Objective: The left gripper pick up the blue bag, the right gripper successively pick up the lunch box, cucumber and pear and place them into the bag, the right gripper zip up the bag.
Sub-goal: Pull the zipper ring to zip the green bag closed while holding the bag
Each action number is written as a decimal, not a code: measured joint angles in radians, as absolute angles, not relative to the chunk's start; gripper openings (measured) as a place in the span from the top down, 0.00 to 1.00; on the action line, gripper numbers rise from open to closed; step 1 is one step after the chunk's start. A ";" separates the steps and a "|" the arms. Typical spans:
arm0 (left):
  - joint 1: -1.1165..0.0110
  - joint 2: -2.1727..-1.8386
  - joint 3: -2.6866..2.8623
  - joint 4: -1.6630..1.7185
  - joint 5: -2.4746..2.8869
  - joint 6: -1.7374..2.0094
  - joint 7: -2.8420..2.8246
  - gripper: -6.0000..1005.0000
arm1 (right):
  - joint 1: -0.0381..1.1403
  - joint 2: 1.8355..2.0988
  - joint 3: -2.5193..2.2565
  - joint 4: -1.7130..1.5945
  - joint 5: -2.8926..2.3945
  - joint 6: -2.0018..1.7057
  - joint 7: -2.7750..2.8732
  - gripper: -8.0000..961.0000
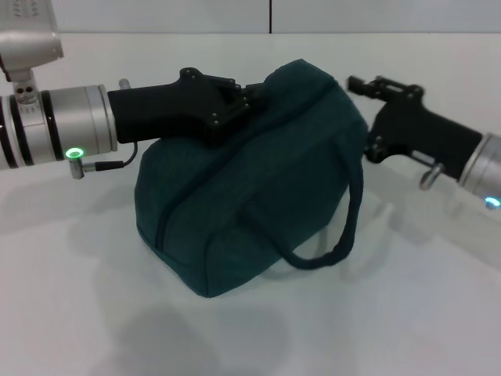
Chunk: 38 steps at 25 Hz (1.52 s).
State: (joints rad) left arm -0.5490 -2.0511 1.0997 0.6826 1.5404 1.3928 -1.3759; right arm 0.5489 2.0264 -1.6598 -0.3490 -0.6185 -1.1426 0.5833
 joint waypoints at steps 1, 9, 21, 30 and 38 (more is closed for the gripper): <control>-0.549 -2.051 1.100 0.683 1.540 1.393 -1.376 0.94 | 0.545 2.027 -1.682 -0.364 -0.617 -1.144 0.588 0.45; -0.545 -2.053 1.100 0.683 1.540 1.393 -1.376 0.94 | 0.518 2.026 -1.715 -0.405 -0.612 -1.148 0.601 0.47; -0.548 -2.052 1.085 0.683 1.543 1.391 -1.372 0.94 | 0.504 2.023 -1.707 -0.390 -0.609 -1.125 0.597 0.52; -0.549 -2.052 1.084 0.684 1.543 1.391 -1.367 0.94 | 0.511 2.022 -1.707 -0.394 -0.610 -1.117 0.595 0.54; -0.549 -2.051 1.084 0.683 1.543 1.391 -1.365 0.94 | 0.514 2.026 -1.707 -0.398 -0.610 -1.113 0.593 0.58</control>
